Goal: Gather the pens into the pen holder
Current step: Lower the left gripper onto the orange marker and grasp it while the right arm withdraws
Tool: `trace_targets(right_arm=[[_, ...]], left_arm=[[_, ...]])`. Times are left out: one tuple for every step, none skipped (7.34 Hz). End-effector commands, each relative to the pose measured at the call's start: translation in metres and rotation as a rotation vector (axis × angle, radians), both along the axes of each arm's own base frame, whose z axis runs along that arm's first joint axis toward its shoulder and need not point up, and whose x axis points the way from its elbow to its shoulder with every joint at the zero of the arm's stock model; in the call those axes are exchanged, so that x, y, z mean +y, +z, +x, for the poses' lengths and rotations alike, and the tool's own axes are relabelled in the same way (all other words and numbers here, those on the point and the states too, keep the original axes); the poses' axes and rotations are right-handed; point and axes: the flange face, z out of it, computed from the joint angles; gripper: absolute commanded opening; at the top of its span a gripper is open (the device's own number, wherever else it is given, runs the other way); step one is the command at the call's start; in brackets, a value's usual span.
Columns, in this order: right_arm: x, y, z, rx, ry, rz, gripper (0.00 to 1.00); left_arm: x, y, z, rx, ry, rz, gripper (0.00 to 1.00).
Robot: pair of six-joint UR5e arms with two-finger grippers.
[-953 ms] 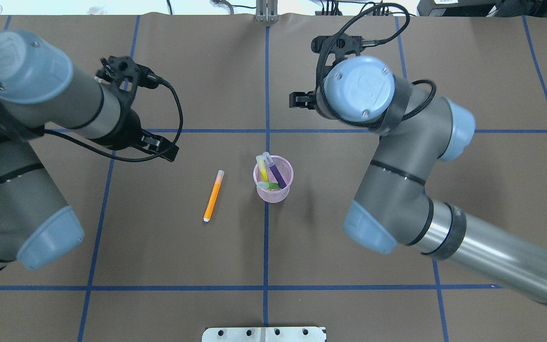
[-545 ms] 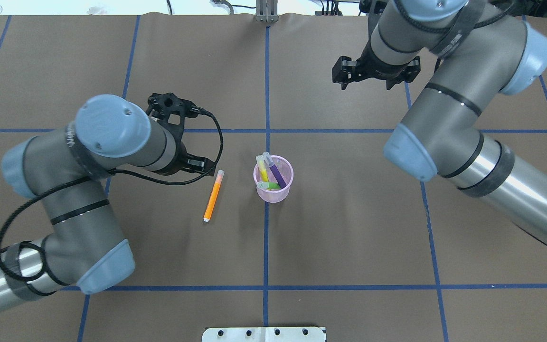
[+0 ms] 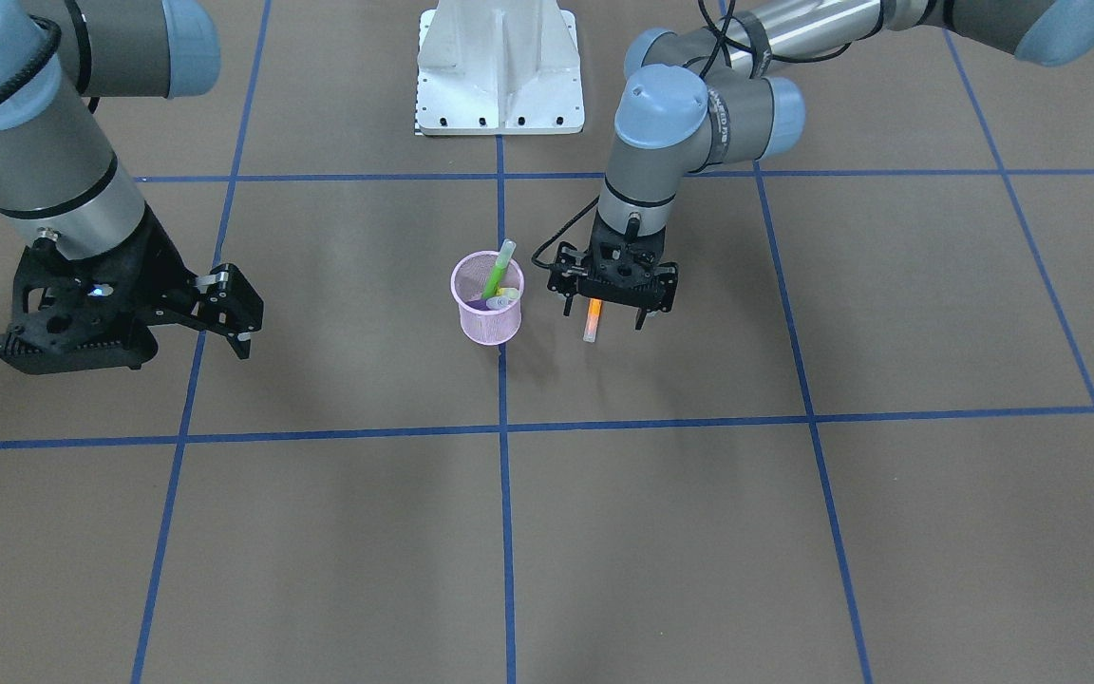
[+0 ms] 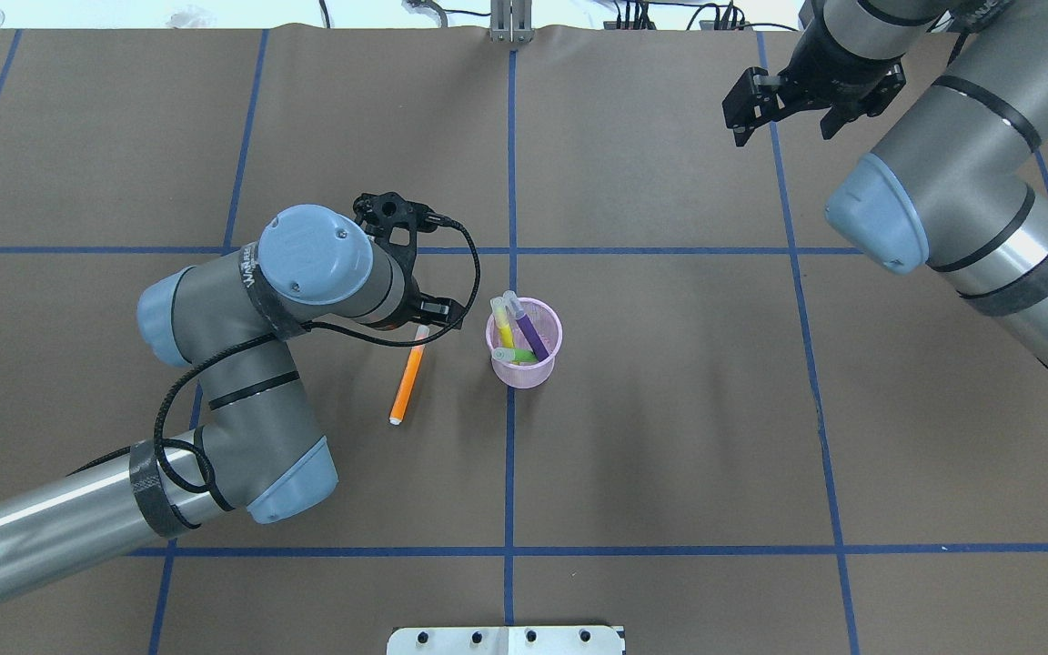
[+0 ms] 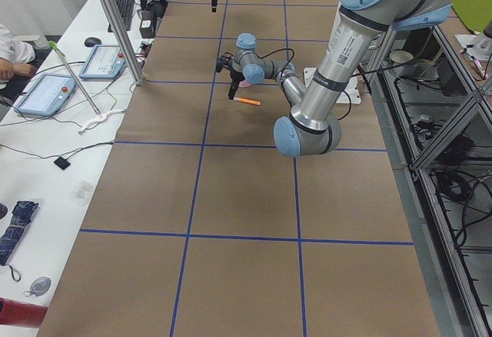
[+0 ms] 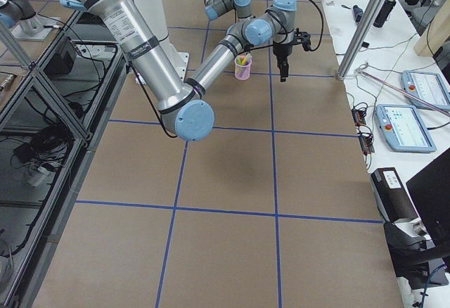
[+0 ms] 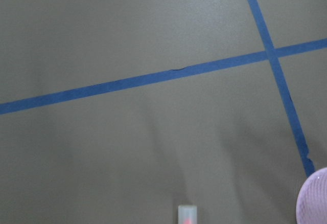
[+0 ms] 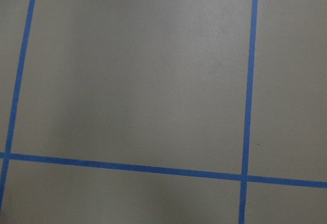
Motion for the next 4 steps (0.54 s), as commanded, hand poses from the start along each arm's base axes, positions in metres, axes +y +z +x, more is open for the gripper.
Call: trace_targets(right_arm=[[0.0005,0.0019,0.0028,0.000,0.000,0.001,1.00],[0.0004,0.0018,0.0028,0.001,0.001,0.003,1.00],[0.0004,0.0018,0.0028,0.001,0.001,0.003,1.00],[0.0004,0.0018,0.0028,0.001,0.001,0.003,1.00]], left_arm=[[-0.0011,0.0066,0.0053,-0.005,0.007,-0.001,0.49],[0.0020,0.0109,0.0107,-0.013,0.014,-0.006,0.49],[0.0053,0.0127,0.0137,-0.016,0.020,-0.007,0.49],[0.0054,0.0129,0.0137,-0.017,0.020,-0.008,0.46]])
